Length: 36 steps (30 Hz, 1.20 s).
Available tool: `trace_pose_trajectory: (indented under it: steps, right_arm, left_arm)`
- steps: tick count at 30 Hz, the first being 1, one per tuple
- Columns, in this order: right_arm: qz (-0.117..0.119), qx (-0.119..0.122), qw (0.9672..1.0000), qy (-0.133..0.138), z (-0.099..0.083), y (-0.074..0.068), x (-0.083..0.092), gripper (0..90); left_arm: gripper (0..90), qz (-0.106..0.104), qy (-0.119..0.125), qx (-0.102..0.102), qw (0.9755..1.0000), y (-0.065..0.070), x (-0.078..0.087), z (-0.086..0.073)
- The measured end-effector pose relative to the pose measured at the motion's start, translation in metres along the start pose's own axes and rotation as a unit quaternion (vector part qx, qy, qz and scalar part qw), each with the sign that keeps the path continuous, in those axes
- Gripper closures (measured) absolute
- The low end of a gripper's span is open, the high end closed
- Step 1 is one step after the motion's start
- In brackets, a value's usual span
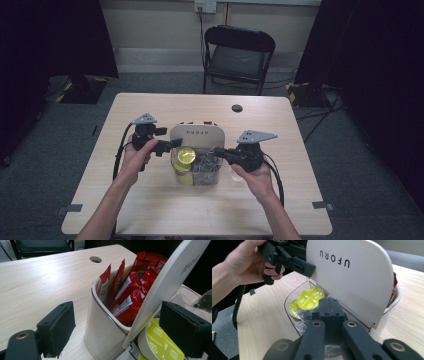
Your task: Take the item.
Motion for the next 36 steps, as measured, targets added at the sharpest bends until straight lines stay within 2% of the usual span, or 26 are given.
trace_pose_trajectory:
  steps: [18, 36]
  right_arm:
    - [-0.02, -0.007, 0.9995, 0.025, 0.001, 0.011, 0.029, 90.0]
    - [-0.047, -0.025, 0.998, 0.032, -0.007, 0.027, 0.048, 90.0]
  left_arm:
    - [12.9, 0.0, 0.0, 0.002, 1.0, 0.0, 0.0, 0.0]
    - [13.0, 0.0, -0.001, 0.004, 1.0, 0.0, 0.0, -0.001]
Point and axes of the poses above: each handheld gripper's, and its own axes: x roughly backward along the jaws, z roughly out of its top, y roughly to its right, the point moved 2 cm from there along -x, roughly forward along the jaws, and after that the axes turned 1 degree about z, right-handed, at the moved point
